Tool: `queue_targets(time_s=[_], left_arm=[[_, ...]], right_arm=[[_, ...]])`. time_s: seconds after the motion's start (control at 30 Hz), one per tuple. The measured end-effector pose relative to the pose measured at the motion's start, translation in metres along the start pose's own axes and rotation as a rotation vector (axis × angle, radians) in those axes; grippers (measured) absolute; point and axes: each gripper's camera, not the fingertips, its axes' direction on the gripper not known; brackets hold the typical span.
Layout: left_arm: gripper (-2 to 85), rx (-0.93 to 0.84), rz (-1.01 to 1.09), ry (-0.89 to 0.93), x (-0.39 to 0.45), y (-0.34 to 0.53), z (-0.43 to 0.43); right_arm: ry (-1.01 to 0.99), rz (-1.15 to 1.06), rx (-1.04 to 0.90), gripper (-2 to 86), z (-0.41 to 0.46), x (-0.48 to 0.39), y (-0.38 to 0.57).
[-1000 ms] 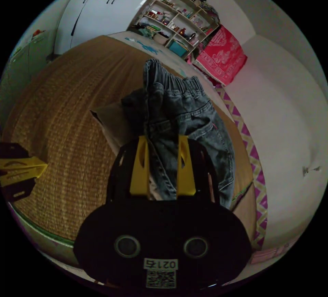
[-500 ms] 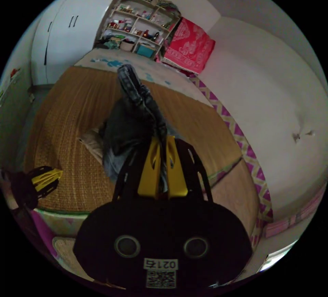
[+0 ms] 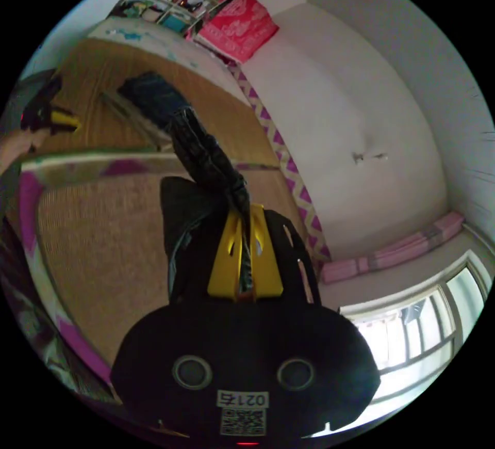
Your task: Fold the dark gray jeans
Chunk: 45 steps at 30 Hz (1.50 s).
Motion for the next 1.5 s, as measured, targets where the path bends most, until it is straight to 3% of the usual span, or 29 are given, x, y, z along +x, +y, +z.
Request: queue_targets(time_s=[0.17,0.33,0.43,0.6,0.7,0.77,0.93,1.13,1.3,1.43,1.5], left_arm=[[-0.9,0.01,0.154,0.117,0.082,0.019,-0.018],[-0.9,-0.01,0.259,0.217,0.145,0.051,-0.018],[-0.9,-0.025,0.292,0.238,0.175,0.06,-0.017],[-0.9,-0.048,0.28,0.267,0.204,0.069,-0.014],[-0.9,-0.051,0.295,0.245,0.218,0.077,-0.014],[-0.9,-0.054,0.304,0.233,0.225,0.082,-0.014],[-0.8,-0.03,0.307,0.263,0.243,0.09,-0.017],[3.3,0.072,0.428,0.377,0.305,0.102,-0.025],[9.3,0.064,0.571,0.425,0.361,0.111,-0.021],[9.3,0.071,0.63,0.372,0.39,0.119,-0.015],[8.9,0.063,0.637,0.353,0.398,0.122,-0.014]], right_arm=[[-0.154,-0.15,-0.366,2.5,0.072,-0.11,0.094],[-0.27,0.112,-0.111,9.6,0.026,-0.081,0.167],[-0.379,0.103,-0.046,13.2,0.02,-0.08,0.177],[-0.345,0.003,-0.025,13.2,0.033,-0.105,0.177],[-0.228,-0.057,-0.091,9.6,0.06,-0.121,0.178],[-0.271,-0.028,-0.08,6.1,0.066,-0.108,0.186],[-0.463,0.601,0.165,-0.1,0.036,0.061,0.298],[-0.29,1.211,0.297,-0.5,0.01,0.177,0.55],[-0.273,1.595,0.128,-0.1,0.049,0.167,0.743],[-0.47,1.731,-0.116,1.5,0.12,0.117,0.846],[-0.511,1.78,-0.015,2.8,0.116,0.104,0.867]])
